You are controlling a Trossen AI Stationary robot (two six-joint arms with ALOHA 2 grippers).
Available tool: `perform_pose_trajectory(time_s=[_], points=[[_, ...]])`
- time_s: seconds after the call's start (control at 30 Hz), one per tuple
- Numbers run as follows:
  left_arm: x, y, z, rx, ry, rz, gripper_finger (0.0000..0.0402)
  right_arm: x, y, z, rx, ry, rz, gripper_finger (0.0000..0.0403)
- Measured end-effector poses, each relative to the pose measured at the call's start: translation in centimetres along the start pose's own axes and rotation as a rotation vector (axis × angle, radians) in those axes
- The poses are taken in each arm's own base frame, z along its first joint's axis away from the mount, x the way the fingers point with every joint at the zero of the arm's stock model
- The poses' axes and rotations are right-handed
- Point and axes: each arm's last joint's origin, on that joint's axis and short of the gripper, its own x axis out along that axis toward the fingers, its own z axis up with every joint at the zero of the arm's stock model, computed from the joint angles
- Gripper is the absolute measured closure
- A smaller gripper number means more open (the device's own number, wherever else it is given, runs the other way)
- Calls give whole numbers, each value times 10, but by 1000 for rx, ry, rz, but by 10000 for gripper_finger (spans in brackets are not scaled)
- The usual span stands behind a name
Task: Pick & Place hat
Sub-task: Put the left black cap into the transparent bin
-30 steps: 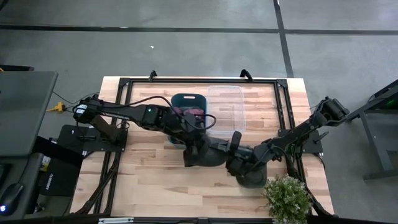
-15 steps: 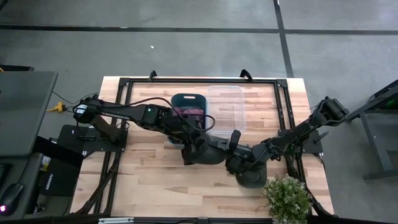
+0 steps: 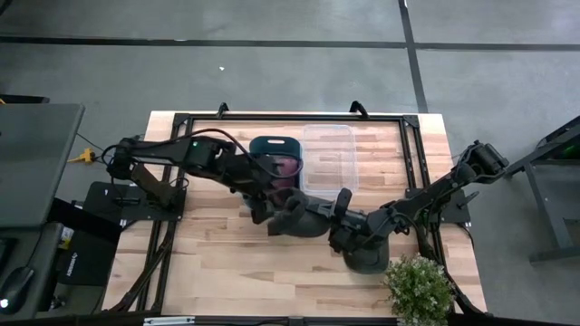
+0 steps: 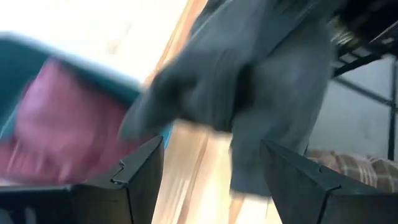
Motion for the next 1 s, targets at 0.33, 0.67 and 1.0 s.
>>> perform_pose_trajectory(time_s=[0.33, 0.67, 1.0], points=[[0, 17, -27, -236, 241, 212, 156, 0, -2, -3, 13, 94, -41, 398], [23, 26, -63, -223, 242, 288, 156, 12, -19, -8, 63, 250, -98, 398], [30, 66, -128, -315, 53, 118, 156, 26, -48, -8, 144, 403, -40, 398]])
